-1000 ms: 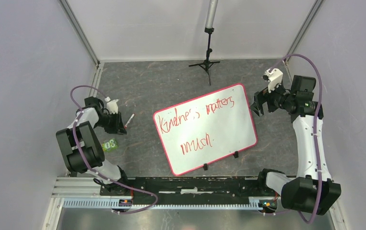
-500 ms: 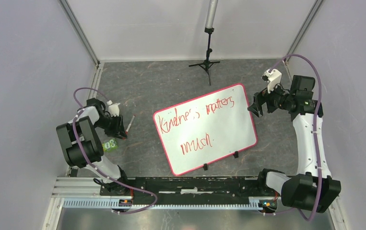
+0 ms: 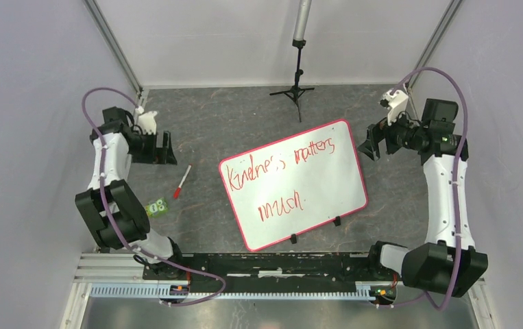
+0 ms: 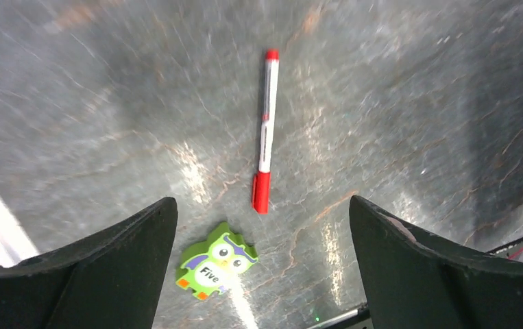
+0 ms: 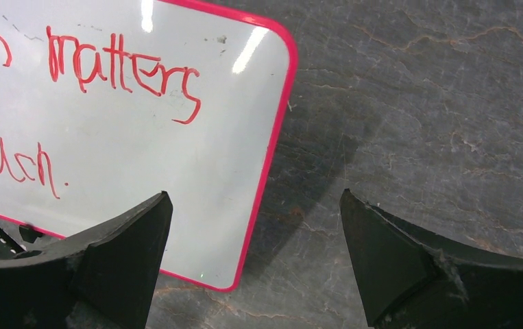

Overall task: Write a sentence on the whiteboard
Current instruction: Reset both arms

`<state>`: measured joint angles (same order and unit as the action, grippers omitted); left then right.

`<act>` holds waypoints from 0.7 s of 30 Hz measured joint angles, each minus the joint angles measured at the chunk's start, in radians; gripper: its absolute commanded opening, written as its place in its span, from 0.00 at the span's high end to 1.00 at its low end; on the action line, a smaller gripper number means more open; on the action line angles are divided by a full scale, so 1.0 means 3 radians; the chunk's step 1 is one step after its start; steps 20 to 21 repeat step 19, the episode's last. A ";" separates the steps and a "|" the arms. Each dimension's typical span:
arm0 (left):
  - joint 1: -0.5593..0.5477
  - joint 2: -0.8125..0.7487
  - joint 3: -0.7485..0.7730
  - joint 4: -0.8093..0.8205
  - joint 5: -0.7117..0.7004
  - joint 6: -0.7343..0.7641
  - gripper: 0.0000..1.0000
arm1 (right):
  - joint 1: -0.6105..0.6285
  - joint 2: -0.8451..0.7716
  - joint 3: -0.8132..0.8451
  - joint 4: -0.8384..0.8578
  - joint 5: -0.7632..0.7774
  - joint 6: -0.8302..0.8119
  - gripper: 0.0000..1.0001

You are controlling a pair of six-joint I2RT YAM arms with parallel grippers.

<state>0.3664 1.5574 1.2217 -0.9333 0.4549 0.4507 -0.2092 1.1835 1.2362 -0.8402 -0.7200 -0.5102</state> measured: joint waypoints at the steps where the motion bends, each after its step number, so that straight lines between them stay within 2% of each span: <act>1: -0.0006 -0.0031 0.0118 -0.0043 0.0014 0.0000 0.00 | -0.0032 0.0027 0.0039 -0.0014 -0.0020 -0.0005 0.02; 6: -0.0014 -0.0207 0.0608 -0.0215 0.0161 -0.0104 0.00 | -0.0430 0.0289 0.0367 -0.0085 -0.0223 -0.0092 0.02; 9: -0.0014 -0.0348 0.0698 -0.0206 0.0267 -0.0261 0.00 | -0.0668 0.0417 0.0445 -0.0118 -0.0282 -0.0193 0.02; 16: -0.0014 -0.0769 0.0292 0.0001 0.0388 -0.0603 0.00 | -0.0927 0.0491 0.0272 -0.0170 -0.0286 -0.0445 0.02; 21: -0.0014 -0.0820 0.0175 0.0033 0.0380 -0.0671 0.00 | -0.0960 0.0530 0.0182 -0.0191 -0.0272 -0.0510 0.03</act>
